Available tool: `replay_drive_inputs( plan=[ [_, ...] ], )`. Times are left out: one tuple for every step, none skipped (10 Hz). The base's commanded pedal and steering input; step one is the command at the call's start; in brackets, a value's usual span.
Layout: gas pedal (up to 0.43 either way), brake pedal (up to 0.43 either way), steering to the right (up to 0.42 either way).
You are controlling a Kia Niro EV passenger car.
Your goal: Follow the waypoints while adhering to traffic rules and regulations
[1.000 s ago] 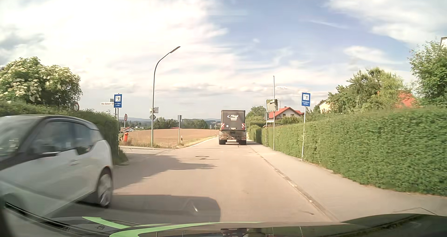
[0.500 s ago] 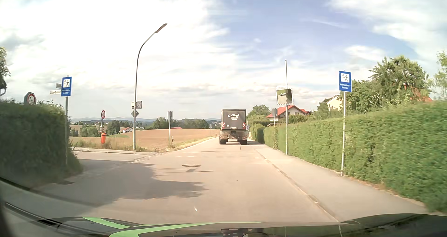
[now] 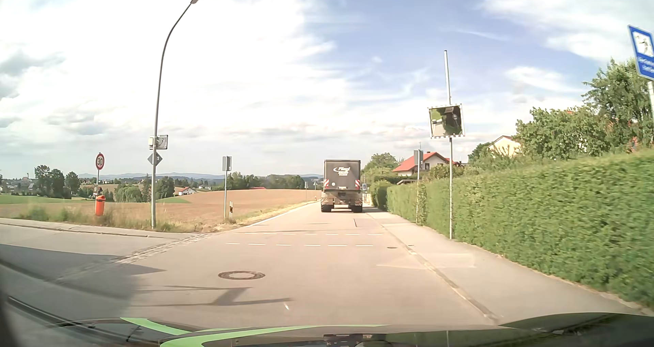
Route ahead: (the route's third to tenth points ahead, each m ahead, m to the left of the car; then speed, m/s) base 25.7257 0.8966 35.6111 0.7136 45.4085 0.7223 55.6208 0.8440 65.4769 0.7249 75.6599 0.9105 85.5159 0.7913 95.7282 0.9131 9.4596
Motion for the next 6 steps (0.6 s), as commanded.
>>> replay_drive_inputs(
  plan=[
    [0.028, 0.000, 0.000],
    [0.020, 0.000, 0.003],
    [0.020, 0.000, 0.003],
    [0.020, 0.000, 0.003],
    [0.020, 0.000, 0.002],
    [0.020, 0.000, 0.002]
  ],
)
